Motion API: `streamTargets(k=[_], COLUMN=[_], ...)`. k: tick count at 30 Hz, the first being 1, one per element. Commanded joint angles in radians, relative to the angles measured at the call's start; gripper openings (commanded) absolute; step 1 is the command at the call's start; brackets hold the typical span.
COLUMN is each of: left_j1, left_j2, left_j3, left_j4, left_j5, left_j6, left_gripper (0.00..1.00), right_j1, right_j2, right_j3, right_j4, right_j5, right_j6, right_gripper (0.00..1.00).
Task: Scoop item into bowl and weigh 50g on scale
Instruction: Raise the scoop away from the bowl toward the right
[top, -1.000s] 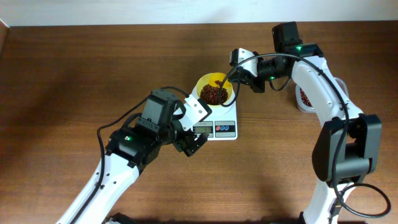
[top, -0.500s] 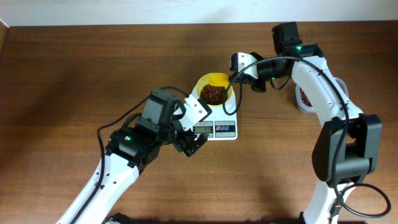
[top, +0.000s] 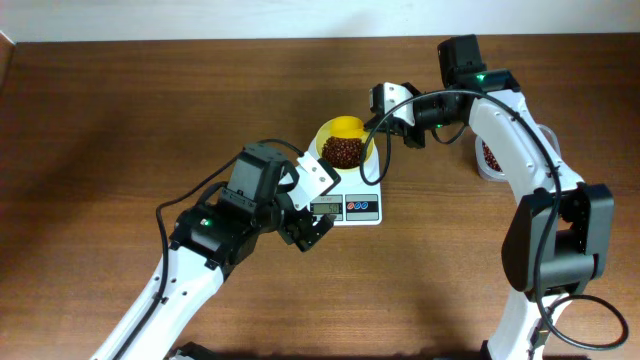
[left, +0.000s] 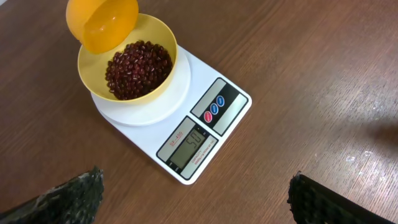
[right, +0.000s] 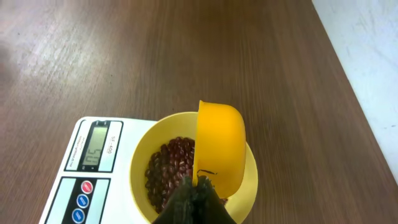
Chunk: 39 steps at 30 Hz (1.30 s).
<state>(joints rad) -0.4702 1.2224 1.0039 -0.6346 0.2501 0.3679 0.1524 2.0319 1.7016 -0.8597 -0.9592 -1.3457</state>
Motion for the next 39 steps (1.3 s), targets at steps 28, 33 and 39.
streamTargets(k=[28,33,39], left_j1=[-0.003,-0.003,-0.003], left_j2=[-0.009,-0.009,-0.009], left_j3=[-0.005,-0.005,-0.005], left_j4=[0.002,0.002,0.002], left_j5=[-0.003,-0.003,-0.003], left_j6=[0.016,0.016,0.016], left_gripper=[0.99,0.99,0.99], right_j1=[-0.341,-0.391,-0.390], right_j2=[-0.045,-0.045,-0.045], right_j3=[0.006,0.006,0.006], right_j4=[0.599,0.458,0.372], right_j5=[0.396,0.392,0.387], right_j6=[1.691,1.692,1.691], right_gripper=[0.04,0.04,0.04])
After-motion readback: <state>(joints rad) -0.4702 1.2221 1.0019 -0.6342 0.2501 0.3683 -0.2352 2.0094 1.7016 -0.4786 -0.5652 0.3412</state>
